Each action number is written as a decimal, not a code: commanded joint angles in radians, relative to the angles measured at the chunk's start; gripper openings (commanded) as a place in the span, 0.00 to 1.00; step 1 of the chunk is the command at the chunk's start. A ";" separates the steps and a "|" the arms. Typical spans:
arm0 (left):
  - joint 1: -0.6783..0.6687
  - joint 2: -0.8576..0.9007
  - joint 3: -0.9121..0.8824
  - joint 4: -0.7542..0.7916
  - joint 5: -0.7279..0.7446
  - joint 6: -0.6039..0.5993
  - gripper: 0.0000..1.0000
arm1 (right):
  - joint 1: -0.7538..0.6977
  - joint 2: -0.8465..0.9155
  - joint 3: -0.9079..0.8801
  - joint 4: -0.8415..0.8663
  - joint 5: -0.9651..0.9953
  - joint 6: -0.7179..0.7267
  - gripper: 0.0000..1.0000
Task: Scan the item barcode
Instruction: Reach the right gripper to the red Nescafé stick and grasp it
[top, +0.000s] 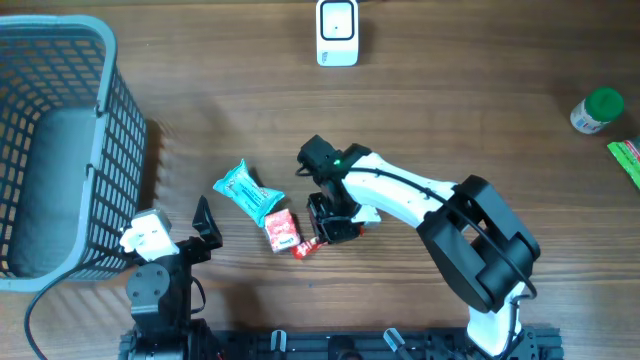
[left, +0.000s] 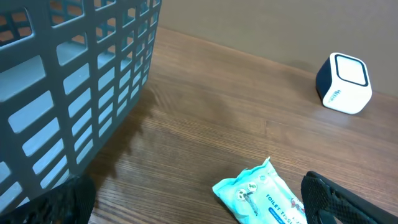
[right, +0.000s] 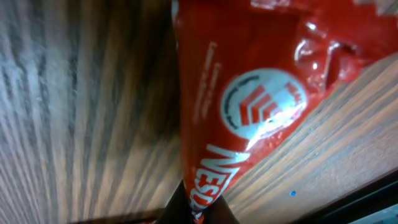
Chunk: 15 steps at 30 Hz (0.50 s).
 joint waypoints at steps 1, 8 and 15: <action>0.004 -0.003 -0.003 0.004 -0.016 0.019 1.00 | 0.013 0.129 -0.083 0.030 0.120 -0.095 0.04; 0.004 -0.003 -0.003 0.004 -0.016 0.019 1.00 | -0.131 0.004 -0.017 -0.067 -0.237 -0.608 0.04; 0.004 -0.003 -0.003 0.004 -0.016 0.019 1.00 | -0.265 -0.051 -0.017 -0.228 -0.938 -0.835 0.04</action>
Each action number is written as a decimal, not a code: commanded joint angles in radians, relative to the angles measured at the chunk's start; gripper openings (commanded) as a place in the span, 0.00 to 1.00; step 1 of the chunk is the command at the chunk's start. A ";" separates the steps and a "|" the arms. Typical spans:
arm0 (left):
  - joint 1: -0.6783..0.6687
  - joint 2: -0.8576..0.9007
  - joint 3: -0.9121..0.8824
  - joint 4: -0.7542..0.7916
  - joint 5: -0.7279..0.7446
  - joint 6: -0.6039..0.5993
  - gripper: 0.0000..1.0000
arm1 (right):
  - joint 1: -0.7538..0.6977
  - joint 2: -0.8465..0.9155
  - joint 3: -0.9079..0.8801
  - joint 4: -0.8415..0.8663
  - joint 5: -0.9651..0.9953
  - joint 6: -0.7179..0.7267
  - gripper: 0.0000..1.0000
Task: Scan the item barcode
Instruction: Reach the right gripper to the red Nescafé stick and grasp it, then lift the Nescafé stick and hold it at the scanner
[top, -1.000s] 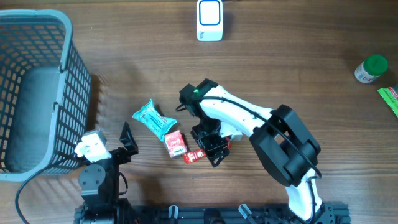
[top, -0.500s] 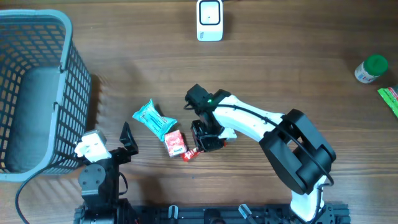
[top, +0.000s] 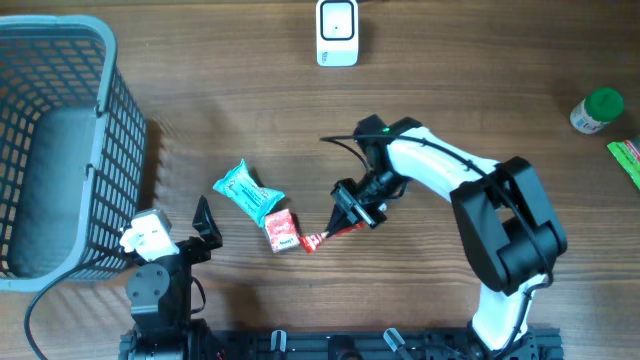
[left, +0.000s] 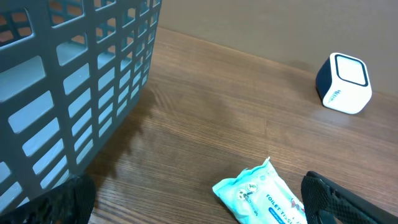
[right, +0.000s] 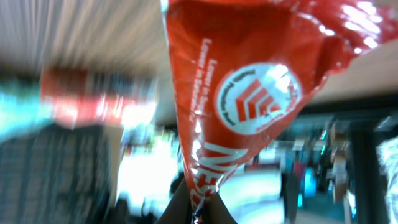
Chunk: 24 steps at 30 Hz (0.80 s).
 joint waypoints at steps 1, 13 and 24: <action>0.004 -0.003 -0.003 0.004 -0.016 0.019 1.00 | -0.002 -0.026 -0.002 0.010 -0.405 -0.092 0.04; 0.004 -0.003 -0.003 0.004 -0.016 0.019 1.00 | -0.002 -0.026 -0.002 1.492 -0.599 0.182 0.04; 0.004 -0.003 -0.003 0.004 -0.016 0.019 1.00 | 0.003 -0.035 -0.004 2.697 -0.587 0.618 0.04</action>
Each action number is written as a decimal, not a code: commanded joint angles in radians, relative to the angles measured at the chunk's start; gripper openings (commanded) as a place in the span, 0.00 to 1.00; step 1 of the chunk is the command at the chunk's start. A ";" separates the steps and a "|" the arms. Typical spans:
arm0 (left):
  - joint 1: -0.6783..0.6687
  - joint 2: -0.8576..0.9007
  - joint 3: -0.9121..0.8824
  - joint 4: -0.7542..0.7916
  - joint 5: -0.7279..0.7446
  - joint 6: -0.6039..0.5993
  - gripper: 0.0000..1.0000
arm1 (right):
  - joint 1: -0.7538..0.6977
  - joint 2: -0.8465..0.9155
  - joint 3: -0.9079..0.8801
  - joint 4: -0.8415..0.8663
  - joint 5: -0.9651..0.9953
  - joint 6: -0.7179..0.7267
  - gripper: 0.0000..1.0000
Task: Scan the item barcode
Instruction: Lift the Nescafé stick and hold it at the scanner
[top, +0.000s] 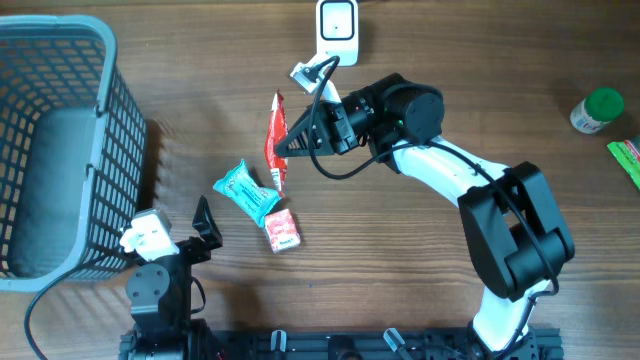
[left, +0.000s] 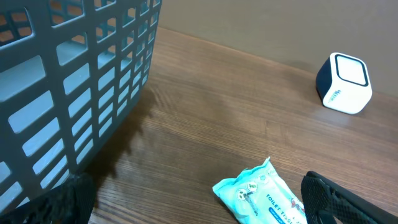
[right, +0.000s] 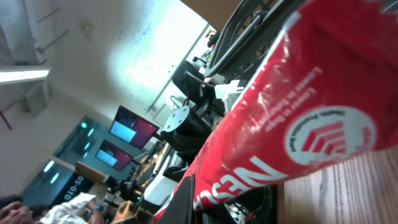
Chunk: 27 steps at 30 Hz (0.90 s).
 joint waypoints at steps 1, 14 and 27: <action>0.004 -0.003 -0.003 0.004 -0.016 0.019 1.00 | 0.004 0.001 0.000 0.045 -0.047 0.030 0.04; 0.004 -0.003 -0.003 0.004 -0.016 0.019 1.00 | -0.187 0.007 -0.001 -1.204 0.843 -0.716 0.05; 0.004 -0.003 -0.003 0.004 -0.016 0.019 1.00 | -0.188 0.312 0.833 -1.818 1.569 -0.970 0.05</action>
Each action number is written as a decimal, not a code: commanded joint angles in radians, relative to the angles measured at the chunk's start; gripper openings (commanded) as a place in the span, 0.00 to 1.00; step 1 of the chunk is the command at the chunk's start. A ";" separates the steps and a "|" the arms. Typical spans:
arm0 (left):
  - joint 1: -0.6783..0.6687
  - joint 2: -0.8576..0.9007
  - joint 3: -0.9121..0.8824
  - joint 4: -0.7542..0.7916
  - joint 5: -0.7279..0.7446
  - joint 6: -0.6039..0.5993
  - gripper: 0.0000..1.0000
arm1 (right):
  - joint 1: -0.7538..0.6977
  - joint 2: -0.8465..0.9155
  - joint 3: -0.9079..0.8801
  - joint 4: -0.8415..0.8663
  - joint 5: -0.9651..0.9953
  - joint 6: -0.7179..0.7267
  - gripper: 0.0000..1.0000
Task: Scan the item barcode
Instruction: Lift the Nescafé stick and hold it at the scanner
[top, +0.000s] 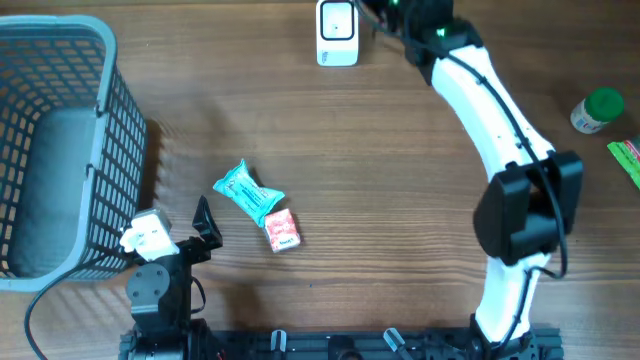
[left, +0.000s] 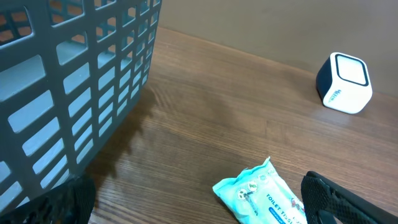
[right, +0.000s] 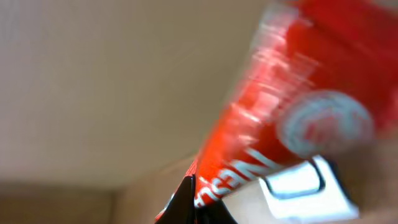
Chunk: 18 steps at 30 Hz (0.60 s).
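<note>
A red Nestle wrapper (right: 292, 118), blurred, fills the right wrist view, and my right gripper (right: 194, 200) is shut on its lower end. Behind the wrapper shows the white face of the scanner (right: 298, 186). In the overhead view the scanner (top: 337, 32) stands at the back edge, and my right arm (top: 480, 90) reaches to the top edge just right of it; the wrapper is out of that view. My left gripper (left: 199, 208) stands open at the front left with nothing between its fingers.
A grey basket (top: 60, 150) stands at the left. A teal wipes pack (top: 248, 190) and a small red box (top: 282, 230) lie mid-table. A green-capped bottle (top: 598, 110) and a green packet (top: 628, 160) sit at the right edge.
My right gripper, with the red wrapper in it, has gone from front-left of the scanner to the back edge just right of it. The scanner's face now shows behind the wrapper. The left arm is unchanged.
My right gripper was shut on the red wrapper on the table beside the small red box. It then held the wrapper just off the table, then raised front-left of the scanner. Now it holds the wrapper in front of the scanner.
</note>
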 joint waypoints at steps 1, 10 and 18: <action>0.004 -0.003 -0.003 0.003 -0.016 0.019 1.00 | 0.005 0.185 0.136 -0.029 0.110 -0.065 0.05; 0.004 -0.003 -0.003 0.003 -0.016 0.019 1.00 | 0.012 0.335 0.176 -0.040 0.115 -0.032 0.05; 0.004 -0.003 -0.003 0.003 -0.016 0.019 1.00 | 0.016 0.334 0.176 -0.190 0.003 0.252 0.05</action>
